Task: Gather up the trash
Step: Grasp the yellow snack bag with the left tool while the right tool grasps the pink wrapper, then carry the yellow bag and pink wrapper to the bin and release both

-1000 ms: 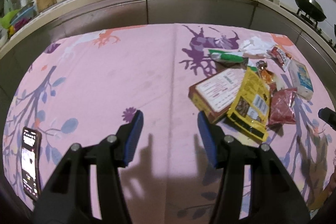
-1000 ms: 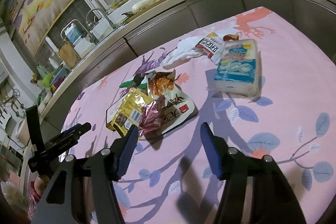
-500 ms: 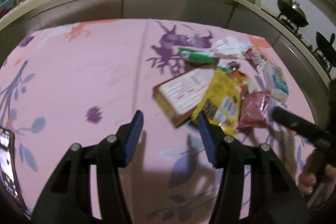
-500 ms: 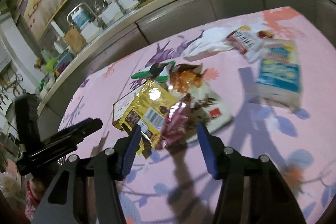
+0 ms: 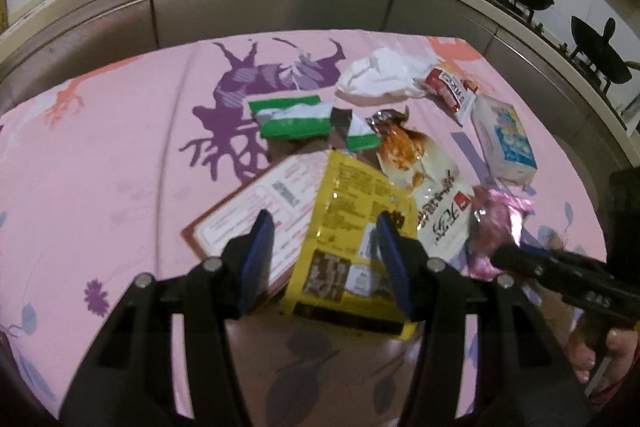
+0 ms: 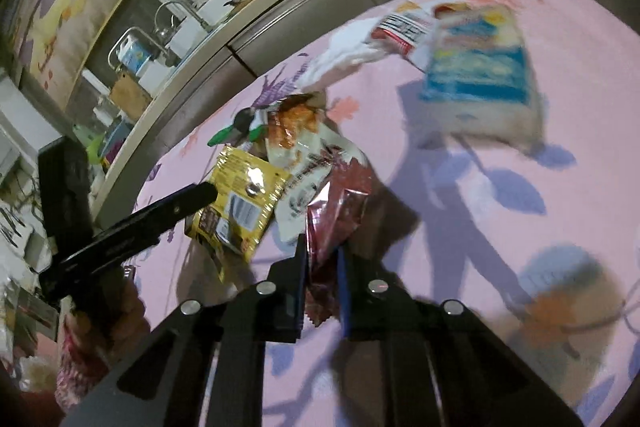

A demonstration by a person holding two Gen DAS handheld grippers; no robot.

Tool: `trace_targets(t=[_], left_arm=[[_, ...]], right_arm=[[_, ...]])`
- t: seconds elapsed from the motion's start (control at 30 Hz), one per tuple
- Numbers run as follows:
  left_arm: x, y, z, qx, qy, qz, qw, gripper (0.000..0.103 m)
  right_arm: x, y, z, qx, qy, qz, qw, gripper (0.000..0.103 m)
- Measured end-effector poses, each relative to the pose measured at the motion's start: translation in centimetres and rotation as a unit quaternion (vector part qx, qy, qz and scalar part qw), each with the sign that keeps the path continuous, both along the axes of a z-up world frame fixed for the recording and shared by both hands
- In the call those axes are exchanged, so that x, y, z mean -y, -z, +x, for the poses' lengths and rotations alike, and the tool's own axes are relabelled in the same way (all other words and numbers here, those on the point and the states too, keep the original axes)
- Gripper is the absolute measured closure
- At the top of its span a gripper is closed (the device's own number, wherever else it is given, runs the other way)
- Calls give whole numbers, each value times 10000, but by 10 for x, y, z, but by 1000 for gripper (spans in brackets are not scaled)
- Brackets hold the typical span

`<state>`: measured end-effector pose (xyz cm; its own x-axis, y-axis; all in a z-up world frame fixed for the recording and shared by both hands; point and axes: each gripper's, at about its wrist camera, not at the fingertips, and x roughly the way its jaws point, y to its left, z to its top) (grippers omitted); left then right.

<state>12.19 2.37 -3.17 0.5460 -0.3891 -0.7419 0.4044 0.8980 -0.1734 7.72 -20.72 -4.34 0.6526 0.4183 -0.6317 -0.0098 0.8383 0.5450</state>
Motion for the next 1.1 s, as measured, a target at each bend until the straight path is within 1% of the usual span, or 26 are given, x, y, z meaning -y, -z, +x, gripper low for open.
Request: trace_targets(t=[0.13, 0.17, 0.27, 0.37, 0.43, 0.57, 0.67, 0.73, 0.77, 0.8, 0.83, 0.87, 0.9, 0.97, 1.03, 1.07, 1.1], left_arm=[[8, -1, 2, -82, 138, -121, 9998, 52], [11, -1, 0, -138, 249, -198, 9994, 52], [21, 0, -7, -190, 470, -266, 9984, 52], [31, 9, -12, -555, 706, -546, 9945, 52], [34, 15, -15, -767, 772, -752, 9912, 56], [36, 27, -18, -1081, 711, -1029, 9862, 57], [35, 28, -23, -1107, 637, -1171, 9849, 57], [36, 29, -30, -1137, 717, -1221, 9834, 57], [37, 29, -31, -1195, 759, -1297, 9814, 57], [37, 31, -34, -1359, 861, -1496, 9756, 57], [39, 35, -35, -1571, 974, -1713, 9677, 57], [41, 38, -37, -1732, 1051, -1873, 9612, 59], [43, 39, -39, -1806, 1107, -1969, 9573, 61], [49, 41, -42, -1856, 1191, -1997, 9547, 64], [54, 39, -45, -1747, 1217, -1849, 9594, 67], [55, 39, -46, -1709, 1213, -1779, 9615, 70], [55, 38, -46, -1690, 1210, -1776, 9619, 82]], right_arm=[[9, 11, -7, -40, 31, 307, 9995, 92], [10, 12, -8, -33, 35, 340, 9994, 92], [9, 11, -9, 3, 33, 302, 9995, 92], [12, 12, -10, 7, 27, 375, 9993, 92], [13, 12, -12, 4, 12, 393, 9992, 92], [12, 10, -18, 17, -4, 272, 9996, 92], [13, 11, -22, 18, 2, 285, 9996, 92], [16, 12, -24, 39, 3, 321, 9995, 92], [15, 13, -24, 47, -3, 312, 9995, 92], [14, 12, -24, 52, -6, 251, 9997, 92], [12, 11, -24, 54, -6, 173, 9998, 92], [10, 10, -23, 55, -6, 113, 9999, 92], [9, 9, -23, 61, -2, 55, 10000, 92], [7, 9, -23, 63, 24, 30, 10000, 92], [8, 10, -24, 44, 39, 90, 9999, 92], [9, 10, -24, 32, 38, 123, 9999, 92], [9, 10, -24, 30, 38, 145, 9999, 92]])
